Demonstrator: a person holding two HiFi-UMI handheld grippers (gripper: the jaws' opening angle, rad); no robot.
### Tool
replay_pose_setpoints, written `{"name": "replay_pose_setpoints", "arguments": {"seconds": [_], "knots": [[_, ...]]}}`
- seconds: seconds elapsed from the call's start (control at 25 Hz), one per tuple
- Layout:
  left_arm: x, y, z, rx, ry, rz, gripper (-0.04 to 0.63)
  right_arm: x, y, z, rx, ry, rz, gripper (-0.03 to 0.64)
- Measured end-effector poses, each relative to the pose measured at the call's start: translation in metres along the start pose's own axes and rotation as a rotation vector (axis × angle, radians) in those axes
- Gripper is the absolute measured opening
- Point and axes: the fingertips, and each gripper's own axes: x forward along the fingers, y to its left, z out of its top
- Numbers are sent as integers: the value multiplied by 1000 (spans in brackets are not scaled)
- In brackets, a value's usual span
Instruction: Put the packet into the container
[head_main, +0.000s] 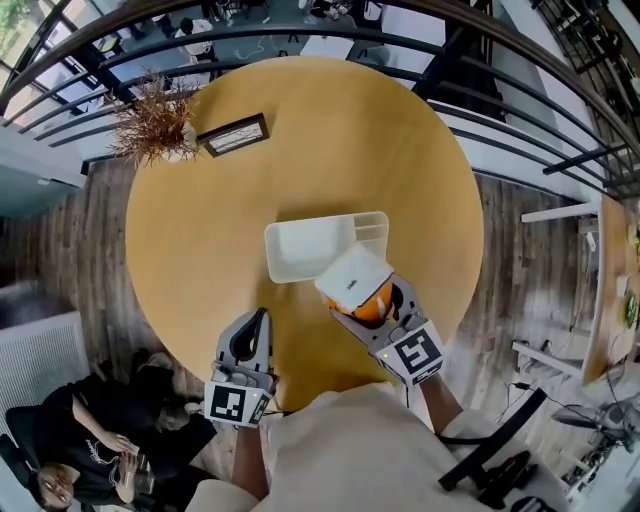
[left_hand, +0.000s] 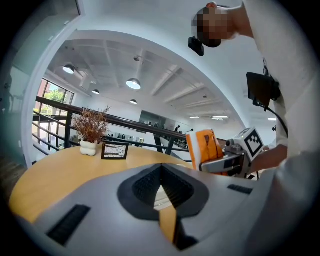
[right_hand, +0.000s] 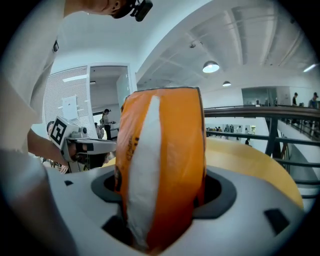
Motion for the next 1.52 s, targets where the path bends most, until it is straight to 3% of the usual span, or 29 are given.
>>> {"name": "replay_pose_setpoints", "arguments": {"seconds": [0.08, 0.24, 0.48, 0.8, 1.16, 1.52], "knots": [[-1, 3, 3, 0, -4, 10, 5, 7, -2, 8, 25, -7, 2, 372], [-6, 6, 6, -1, -9, 26, 5, 24, -6, 30, -64, -63, 45, 373], [-12, 11, 5, -10, -11, 49, 5, 47, -7, 32, -126, 26, 71, 372], [-19, 15, 5, -28, -24, 63, 6, 62, -7, 12, -532, 250, 131, 373], [-25, 20, 2, -45, -31, 73, 5, 75, -11, -16, -837, 433, 179, 372], [-31, 26, 2, -73, -54, 86, 5, 90, -14, -34, -772, 558, 282, 373]]}}
